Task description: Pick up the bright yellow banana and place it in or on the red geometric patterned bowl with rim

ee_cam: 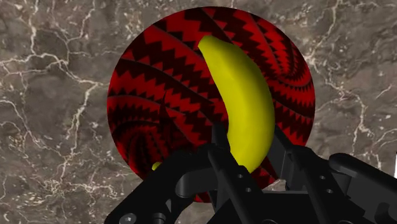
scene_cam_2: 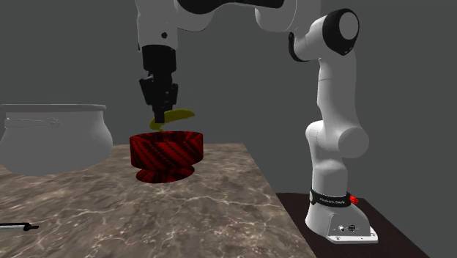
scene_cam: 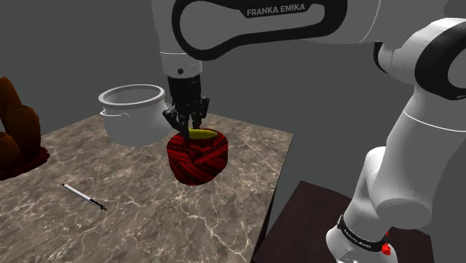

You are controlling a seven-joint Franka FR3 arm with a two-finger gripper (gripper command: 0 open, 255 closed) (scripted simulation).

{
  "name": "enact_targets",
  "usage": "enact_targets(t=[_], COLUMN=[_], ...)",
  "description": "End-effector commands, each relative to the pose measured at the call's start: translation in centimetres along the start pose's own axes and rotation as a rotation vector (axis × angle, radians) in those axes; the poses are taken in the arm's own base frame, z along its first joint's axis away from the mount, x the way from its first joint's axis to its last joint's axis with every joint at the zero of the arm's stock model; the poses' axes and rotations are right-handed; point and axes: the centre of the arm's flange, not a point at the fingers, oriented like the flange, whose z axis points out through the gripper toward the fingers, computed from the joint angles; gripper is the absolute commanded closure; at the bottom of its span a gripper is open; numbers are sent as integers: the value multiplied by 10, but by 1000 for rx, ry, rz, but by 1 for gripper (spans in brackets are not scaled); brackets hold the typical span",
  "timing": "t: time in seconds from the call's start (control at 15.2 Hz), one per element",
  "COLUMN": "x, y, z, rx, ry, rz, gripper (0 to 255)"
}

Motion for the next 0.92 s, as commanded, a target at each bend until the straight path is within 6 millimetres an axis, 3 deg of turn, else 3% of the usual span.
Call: enact_targets(t=[0.0,0.26,0.79,0.86], x=[1,1,1,1], y=[-1,-2,-2,-2], z=[11,33,33,33], rx=[0,0,0,0], ry=[0,0,0,0], rz=[0,0,0,0], gripper=[255,255,255,0])
